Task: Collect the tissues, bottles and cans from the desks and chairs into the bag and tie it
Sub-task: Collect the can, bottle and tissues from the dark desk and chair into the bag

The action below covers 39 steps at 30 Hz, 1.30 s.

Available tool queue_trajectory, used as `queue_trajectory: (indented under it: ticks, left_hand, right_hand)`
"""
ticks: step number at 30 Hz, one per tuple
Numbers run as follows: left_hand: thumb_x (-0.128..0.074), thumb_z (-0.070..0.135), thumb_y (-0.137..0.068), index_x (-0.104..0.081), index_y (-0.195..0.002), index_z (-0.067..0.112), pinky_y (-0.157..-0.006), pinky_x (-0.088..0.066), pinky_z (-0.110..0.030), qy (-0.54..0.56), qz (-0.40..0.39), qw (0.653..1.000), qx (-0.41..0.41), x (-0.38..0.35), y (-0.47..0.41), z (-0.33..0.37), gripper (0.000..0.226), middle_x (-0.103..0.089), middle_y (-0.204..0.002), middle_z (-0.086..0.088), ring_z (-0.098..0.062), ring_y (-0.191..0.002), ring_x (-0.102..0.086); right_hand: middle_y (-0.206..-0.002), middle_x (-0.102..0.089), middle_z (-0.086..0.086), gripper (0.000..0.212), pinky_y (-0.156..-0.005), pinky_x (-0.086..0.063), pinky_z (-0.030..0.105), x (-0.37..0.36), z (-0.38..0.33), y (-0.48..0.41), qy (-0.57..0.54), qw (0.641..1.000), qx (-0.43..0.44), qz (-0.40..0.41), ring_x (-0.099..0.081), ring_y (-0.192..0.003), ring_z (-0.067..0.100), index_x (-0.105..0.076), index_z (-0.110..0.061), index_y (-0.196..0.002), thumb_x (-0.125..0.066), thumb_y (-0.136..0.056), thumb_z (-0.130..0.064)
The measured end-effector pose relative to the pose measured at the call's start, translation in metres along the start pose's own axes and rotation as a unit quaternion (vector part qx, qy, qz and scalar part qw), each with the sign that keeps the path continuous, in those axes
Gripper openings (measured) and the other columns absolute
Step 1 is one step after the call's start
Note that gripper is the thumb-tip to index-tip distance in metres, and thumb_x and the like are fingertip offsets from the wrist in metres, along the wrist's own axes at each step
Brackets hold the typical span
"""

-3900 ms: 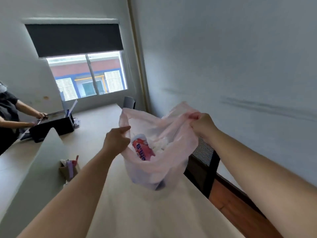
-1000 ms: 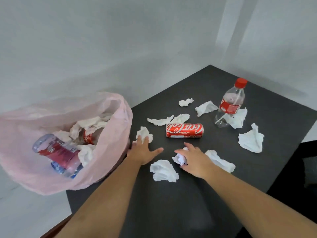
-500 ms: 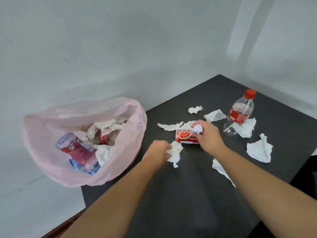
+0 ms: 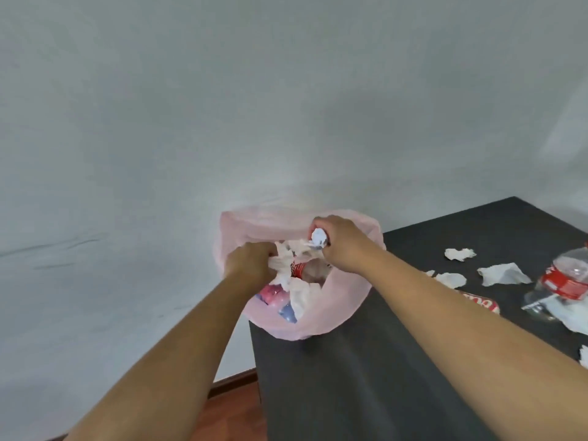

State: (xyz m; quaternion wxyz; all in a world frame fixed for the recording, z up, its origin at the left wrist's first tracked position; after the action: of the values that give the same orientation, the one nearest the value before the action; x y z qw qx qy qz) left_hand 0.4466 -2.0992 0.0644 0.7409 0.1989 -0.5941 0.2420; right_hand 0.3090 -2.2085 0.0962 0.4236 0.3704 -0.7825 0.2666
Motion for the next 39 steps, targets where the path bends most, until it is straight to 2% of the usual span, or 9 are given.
queue_trajectory:
  ticks: [5,7,11,17,22,27,30,34,39]
  left_hand:
    - [-0.073,0.041,-0.074,-0.046,-0.130,0.035,-0.090,-0.047,-0.036,-0.006,-0.033,0.998,-0.047,-0.015,0.004,-0.009,0.063,-0.053,-0.131,0.006,-0.020,-0.123,-0.045]
    - [-0.072,0.043,-0.074,-0.047,-0.128,0.035,-0.090,-0.046,-0.035,0.000,0.000,0.998,-0.070,0.001,0.001,0.000,0.060,-0.050,-0.133,0.006,-0.019,-0.124,-0.042]
    - [-0.061,0.036,-0.082,-0.048,-0.127,0.032,-0.089,-0.043,-0.034,0.028,0.082,0.990,-0.110,0.037,-0.008,0.046,0.047,-0.049,-0.133,0.005,-0.018,-0.125,-0.042]
    - [-0.058,0.031,-0.085,-0.049,-0.127,0.027,-0.093,-0.047,-0.036,0.103,0.131,0.956,-0.240,0.042,-0.014,0.176,0.043,-0.052,-0.129,0.003,-0.018,-0.121,-0.046]
    - [-0.057,0.028,-0.086,-0.042,-0.133,0.025,-0.094,-0.044,-0.039,0.065,0.016,0.951,-0.303,-0.035,-0.022,0.274,0.050,-0.046,-0.133,-0.003,-0.023,-0.122,-0.045]
    - [-0.050,0.047,-0.091,-0.035,-0.139,0.036,-0.104,-0.041,-0.048,0.054,-0.144,0.972,-0.177,-0.143,-0.058,0.292,0.051,-0.035,-0.146,-0.007,-0.029,-0.129,-0.043]
    - [-0.051,0.050,-0.090,-0.038,-0.138,0.038,-0.106,-0.040,-0.049,0.059,-0.215,0.969,-0.109,-0.188,-0.082,0.295,0.051,-0.030,-0.150,-0.009,-0.032,-0.131,-0.042]
    - [-0.053,0.042,-0.092,-0.043,-0.138,0.036,-0.108,-0.036,-0.042,0.040,-0.292,0.946,-0.133,-0.222,-0.101,0.312,0.047,-0.027,-0.150,-0.011,-0.029,-0.132,-0.041]
    - [-0.059,0.038,-0.090,-0.055,-0.127,0.020,-0.103,-0.043,-0.038,-0.024,-0.292,0.940,-0.173,-0.244,-0.109,0.330,0.042,-0.052,-0.131,-0.010,-0.025,-0.123,-0.048]
  right_hand:
    - [-0.150,-0.037,-0.003,0.063,-0.105,-0.037,0.036,-0.029,0.000,-0.007,0.179,0.982,0.035,-0.053,-0.034,-0.133,0.023,-0.039,-0.030,-0.141,-0.065,-0.085,-0.019]
    - [-0.140,-0.046,-0.005,0.053,-0.102,-0.040,0.035,-0.013,0.004,-0.003,0.155,0.986,0.055,-0.006,-0.039,-0.128,0.019,-0.046,-0.030,-0.136,-0.064,-0.086,-0.029]
    - [-0.116,-0.059,-0.001,0.023,-0.090,-0.040,0.026,0.050,0.035,0.017,0.065,0.988,0.020,0.141,-0.049,-0.112,0.017,-0.064,-0.020,-0.111,-0.055,-0.090,-0.018]
    - [-0.116,-0.060,0.001,0.027,-0.093,-0.042,0.029,0.122,0.133,0.067,0.046,0.962,-0.131,0.237,-0.053,-0.109,0.018,-0.065,-0.021,-0.108,-0.048,-0.092,-0.008]
    - [-0.132,-0.053,0.001,0.041,-0.101,-0.042,0.034,0.101,0.221,0.103,0.064,0.969,-0.213,0.106,-0.047,-0.122,0.020,-0.056,-0.028,-0.123,-0.062,-0.085,-0.018]
    - [-0.145,-0.038,-0.002,0.066,-0.108,-0.036,0.041,0.035,0.278,0.130,0.105,0.962,-0.243,-0.067,-0.039,-0.130,0.023,-0.040,-0.033,-0.137,-0.068,-0.077,-0.037]
    - [-0.148,-0.035,-0.003,0.077,-0.110,-0.032,0.042,0.009,0.302,0.137,0.138,0.954,-0.246,-0.098,-0.036,-0.132,0.022,-0.031,-0.032,-0.142,-0.069,-0.077,-0.045]
    - [-0.145,-0.040,-0.002,0.079,-0.110,-0.032,0.042,-0.004,0.323,0.141,0.161,0.949,-0.251,-0.099,-0.038,-0.132,0.022,-0.027,-0.031,-0.144,-0.070,-0.078,-0.039]
    - [-0.140,-0.043,0.000,0.075,-0.108,-0.035,0.042,-0.009,0.340,0.154,0.172,0.941,-0.267,-0.118,-0.041,-0.128,0.023,-0.027,-0.028,-0.142,-0.068,-0.080,-0.024]
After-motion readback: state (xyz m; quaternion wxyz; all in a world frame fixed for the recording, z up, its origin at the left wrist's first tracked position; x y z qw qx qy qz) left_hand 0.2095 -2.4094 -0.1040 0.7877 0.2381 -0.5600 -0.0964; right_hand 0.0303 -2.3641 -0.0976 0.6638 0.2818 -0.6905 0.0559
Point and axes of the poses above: each hand's wrist, its own y-axis away from the middle knuckle, its own x-axis out of the back of the hand, z = x × y, the point moved 4 cm from there along -y, towards the middle knuckle
